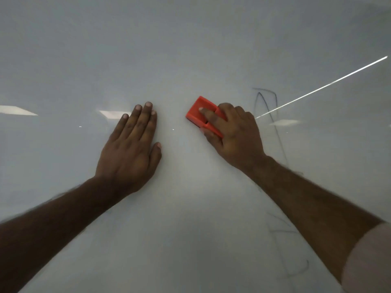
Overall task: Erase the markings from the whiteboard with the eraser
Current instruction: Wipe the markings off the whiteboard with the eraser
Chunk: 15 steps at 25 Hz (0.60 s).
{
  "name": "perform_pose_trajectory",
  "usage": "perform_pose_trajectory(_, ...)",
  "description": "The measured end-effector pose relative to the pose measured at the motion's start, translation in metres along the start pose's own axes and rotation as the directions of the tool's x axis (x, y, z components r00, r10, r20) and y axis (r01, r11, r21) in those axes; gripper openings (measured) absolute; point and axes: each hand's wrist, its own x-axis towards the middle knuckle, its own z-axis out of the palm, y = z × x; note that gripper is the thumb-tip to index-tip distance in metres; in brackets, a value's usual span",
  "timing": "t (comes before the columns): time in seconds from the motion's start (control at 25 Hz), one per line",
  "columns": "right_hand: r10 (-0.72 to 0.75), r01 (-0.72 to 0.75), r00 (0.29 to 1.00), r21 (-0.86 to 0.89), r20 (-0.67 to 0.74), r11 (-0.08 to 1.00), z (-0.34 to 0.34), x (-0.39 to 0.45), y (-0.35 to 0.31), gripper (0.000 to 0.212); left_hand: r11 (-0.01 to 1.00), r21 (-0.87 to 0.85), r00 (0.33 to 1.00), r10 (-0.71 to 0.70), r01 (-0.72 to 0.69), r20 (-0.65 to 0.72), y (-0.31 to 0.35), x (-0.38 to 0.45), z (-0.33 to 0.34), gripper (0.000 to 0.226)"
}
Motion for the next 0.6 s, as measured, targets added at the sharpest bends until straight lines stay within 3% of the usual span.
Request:
perform_pose_trajectory(0.08, 0.071, -0.072, 0.997, -0.028, -0.024, 0.997, 0.003, 0.018, 0.020, 0.044, 1.000, -0.005, 1.000, -0.004, 0.004, -0.005, 0.000, 0.003, 0.001, 0.068)
perform_pose_trajectory(0.2, 0.331, -0.339, 0.937, -0.066, -0.109, 0.939, 0.005, 0.029, 0.054, 0.045, 1.000, -0.004, 1.000, -0.003, 0.003, -0.009, 0.000, 0.002, 0.001, 0.068)
perform_pose_trajectory(0.36, 0.584, -0.603, 0.795, -0.102, -0.165, 0.791, 0.008, 0.024, 0.066, 0.046, 1.000, -0.002, 1.000, -0.008, 0.008, -0.022, 0.000, 0.001, 0.000, 0.067)
perform_pose_trajectory(0.44, 0.707, -0.727, 0.684, -0.089, -0.178, 0.681, 0.008, 0.020, 0.065, 0.046, 1.000, -0.007, 1.000, -0.003, 0.003, -0.020, -0.001, 0.000, 0.000, 0.067)
perform_pose_trajectory(0.52, 0.795, -0.817, 0.572, -0.054, -0.204, 0.574, 0.005, 0.009, 0.065, 0.045, 1.000, -0.013, 1.000, 0.001, -0.001, -0.020, -0.001, 0.000, 0.000, 0.067)
perform_pose_trajectory(0.6, 0.837, -0.860, 0.503, -0.031, -0.218, 0.509, 0.001, -0.009, 0.063, 0.044, 1.000, -0.019, 1.000, -0.002, 0.002, -0.026, 0.000, -0.001, 0.001, 0.067)
